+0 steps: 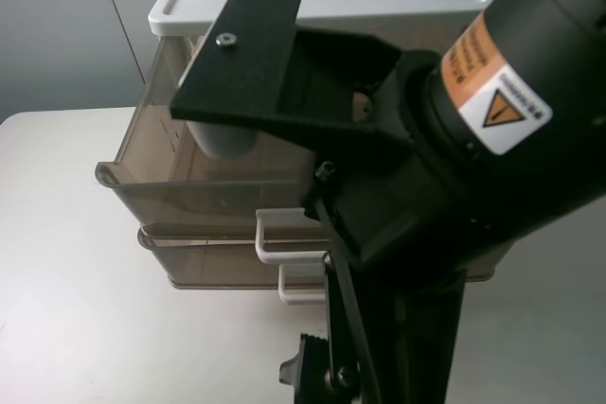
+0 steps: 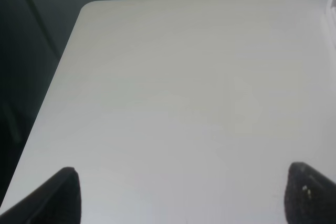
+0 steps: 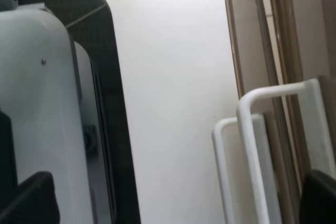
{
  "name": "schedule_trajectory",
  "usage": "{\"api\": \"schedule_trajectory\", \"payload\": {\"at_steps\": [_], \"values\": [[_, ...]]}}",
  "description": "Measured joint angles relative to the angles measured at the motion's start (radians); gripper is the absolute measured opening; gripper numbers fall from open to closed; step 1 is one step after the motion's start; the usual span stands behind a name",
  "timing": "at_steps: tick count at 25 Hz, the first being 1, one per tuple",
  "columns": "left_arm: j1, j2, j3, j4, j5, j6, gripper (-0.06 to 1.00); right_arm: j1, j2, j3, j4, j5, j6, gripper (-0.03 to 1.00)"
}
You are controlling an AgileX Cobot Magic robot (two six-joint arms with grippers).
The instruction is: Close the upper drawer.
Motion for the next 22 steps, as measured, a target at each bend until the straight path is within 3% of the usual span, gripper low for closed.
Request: {"api": "schedule_trajectory", "payload": {"at_steps": [6, 22], "values": [[0.000, 0.000, 0.000, 0.000, 0.000, 0.000, 0.74, 0.000, 0.035, 0.031, -0.029, -0.002, -0.002, 0.64], [0.000, 0.000, 0.000, -0.002, 0.000, 0.000, 0.74, 0.000, 0.039, 0.070, -0.125, -0.026, 0.016, 0.66]]}}
